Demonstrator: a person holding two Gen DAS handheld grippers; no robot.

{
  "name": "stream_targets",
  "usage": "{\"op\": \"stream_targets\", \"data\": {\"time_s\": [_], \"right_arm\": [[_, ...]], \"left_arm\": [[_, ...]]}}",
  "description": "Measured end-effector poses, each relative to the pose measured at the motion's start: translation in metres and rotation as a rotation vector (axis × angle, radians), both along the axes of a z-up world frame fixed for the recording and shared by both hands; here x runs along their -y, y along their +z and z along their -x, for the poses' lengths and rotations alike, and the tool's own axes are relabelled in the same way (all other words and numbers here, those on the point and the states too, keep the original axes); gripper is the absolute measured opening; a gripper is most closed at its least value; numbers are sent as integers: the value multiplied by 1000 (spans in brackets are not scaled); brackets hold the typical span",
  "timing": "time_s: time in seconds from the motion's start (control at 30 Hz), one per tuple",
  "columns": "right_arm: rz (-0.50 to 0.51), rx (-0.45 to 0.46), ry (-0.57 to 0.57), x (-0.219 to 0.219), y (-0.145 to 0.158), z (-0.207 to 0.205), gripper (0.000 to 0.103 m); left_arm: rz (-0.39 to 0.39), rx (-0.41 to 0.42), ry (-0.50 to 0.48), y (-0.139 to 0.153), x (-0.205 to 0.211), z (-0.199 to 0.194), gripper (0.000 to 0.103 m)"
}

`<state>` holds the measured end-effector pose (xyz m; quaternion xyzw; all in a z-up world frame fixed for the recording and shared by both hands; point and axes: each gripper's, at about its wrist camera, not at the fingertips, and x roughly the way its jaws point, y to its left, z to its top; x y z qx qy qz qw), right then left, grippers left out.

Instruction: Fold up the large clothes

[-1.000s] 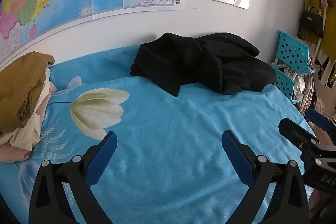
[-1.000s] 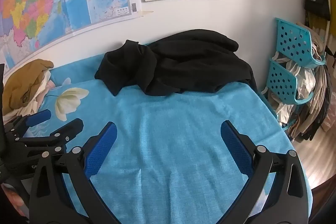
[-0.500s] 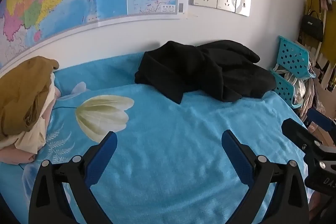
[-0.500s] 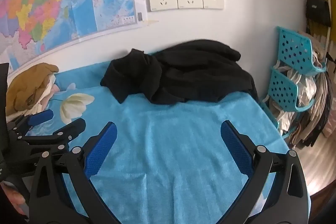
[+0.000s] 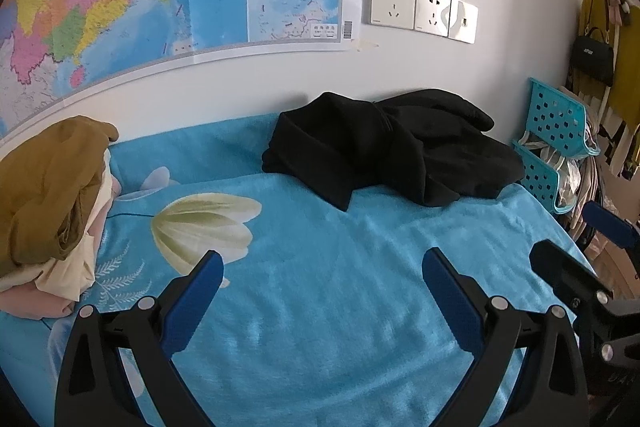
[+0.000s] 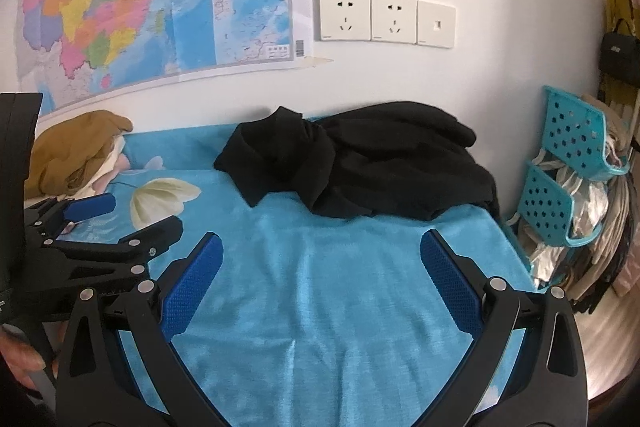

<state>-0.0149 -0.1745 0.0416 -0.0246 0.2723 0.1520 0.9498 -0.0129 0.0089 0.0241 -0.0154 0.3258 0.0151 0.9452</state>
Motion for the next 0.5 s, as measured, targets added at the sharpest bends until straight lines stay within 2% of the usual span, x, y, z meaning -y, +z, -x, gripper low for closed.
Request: {"op": "stream_targets", "data": {"time_s": [0.37,0.5], "right_arm": [[-23,-42,-9,2,-1,-1,98],[-28,-28,-15,4,0,0,98]], "left_arm": [[0,14,-1,5,-2,3,97],[1,15,-1,6,-3,2,97]]}}
